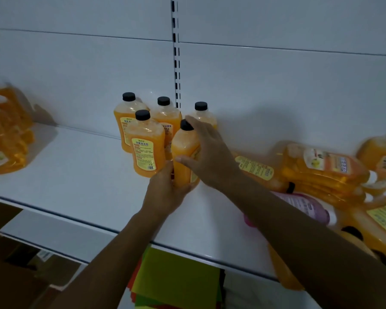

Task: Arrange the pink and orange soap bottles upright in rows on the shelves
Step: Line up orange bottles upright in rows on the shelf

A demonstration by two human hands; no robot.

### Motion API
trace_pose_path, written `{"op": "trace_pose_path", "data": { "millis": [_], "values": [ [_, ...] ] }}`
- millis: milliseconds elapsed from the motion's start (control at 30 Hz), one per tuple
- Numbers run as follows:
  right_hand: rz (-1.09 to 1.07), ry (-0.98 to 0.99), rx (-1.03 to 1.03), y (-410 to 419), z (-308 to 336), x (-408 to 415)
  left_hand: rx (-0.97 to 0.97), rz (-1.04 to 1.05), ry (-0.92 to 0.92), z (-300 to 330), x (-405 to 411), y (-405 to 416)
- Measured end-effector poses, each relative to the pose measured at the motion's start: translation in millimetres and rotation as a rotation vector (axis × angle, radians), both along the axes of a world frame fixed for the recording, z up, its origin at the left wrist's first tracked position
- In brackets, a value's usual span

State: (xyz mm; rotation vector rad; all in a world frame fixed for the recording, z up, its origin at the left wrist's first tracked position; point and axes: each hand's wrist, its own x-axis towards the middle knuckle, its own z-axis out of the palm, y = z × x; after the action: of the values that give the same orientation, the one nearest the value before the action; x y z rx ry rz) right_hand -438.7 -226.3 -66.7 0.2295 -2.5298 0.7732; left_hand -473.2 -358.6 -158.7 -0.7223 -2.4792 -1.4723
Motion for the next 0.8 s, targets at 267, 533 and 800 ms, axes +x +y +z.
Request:
{"op": "trace_pose_path", "data": {
  "millis": [267,533,800],
  "values": [
    [-0.023,0.003,-0.104,26.6,-1.0,25.5,0.011,0.249,0.270,16.8,48.9,-0.3],
    [-0.348,-0.016,-0.039,129.7,3.1,90.5,-0.123,-0.102,0.297,51.1,69.6,99.5],
    [-0.659,-0.137,0.003,237.7,-12.7,161.5,-0.302,-0.339,0.215,69.1,64.9,193.1]
  ]
}}
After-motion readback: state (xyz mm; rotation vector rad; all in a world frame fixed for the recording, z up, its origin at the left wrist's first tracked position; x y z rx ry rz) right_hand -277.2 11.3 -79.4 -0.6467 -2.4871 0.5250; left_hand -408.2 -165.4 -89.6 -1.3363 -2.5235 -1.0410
